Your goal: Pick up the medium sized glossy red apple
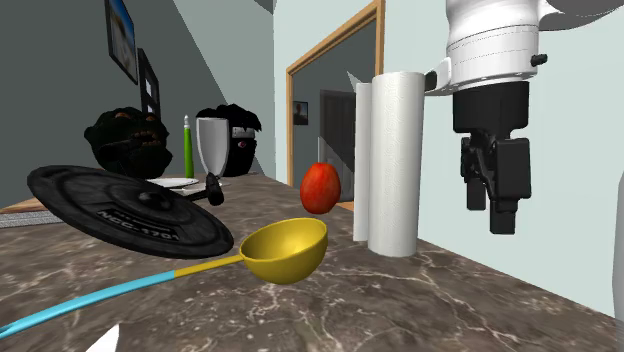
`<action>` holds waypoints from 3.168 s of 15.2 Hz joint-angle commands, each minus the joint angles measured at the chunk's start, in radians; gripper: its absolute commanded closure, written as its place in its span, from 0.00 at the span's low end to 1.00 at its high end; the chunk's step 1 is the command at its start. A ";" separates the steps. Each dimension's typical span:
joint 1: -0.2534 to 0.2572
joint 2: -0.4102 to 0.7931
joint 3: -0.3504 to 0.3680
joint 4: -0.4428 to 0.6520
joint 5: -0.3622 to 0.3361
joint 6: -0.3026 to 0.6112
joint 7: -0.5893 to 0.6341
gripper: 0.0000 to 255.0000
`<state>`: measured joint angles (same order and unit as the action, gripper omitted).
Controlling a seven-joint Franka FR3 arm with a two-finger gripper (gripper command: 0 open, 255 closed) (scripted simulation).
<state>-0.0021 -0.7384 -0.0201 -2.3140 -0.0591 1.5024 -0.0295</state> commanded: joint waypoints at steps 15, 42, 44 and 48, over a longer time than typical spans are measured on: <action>-0.048 0.533 -0.082 0.558 -0.012 -0.001 -0.028 0.00; -0.089 0.867 -0.130 0.923 0.026 -0.021 -0.054 1.00; -0.090 0.874 -0.130 0.947 0.027 -0.037 -0.055 1.00; -0.093 0.901 -0.131 1.040 0.031 -0.103 -0.061 1.00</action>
<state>-0.0938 0.1531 -0.1508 -1.3016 -0.0293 1.4171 -0.0875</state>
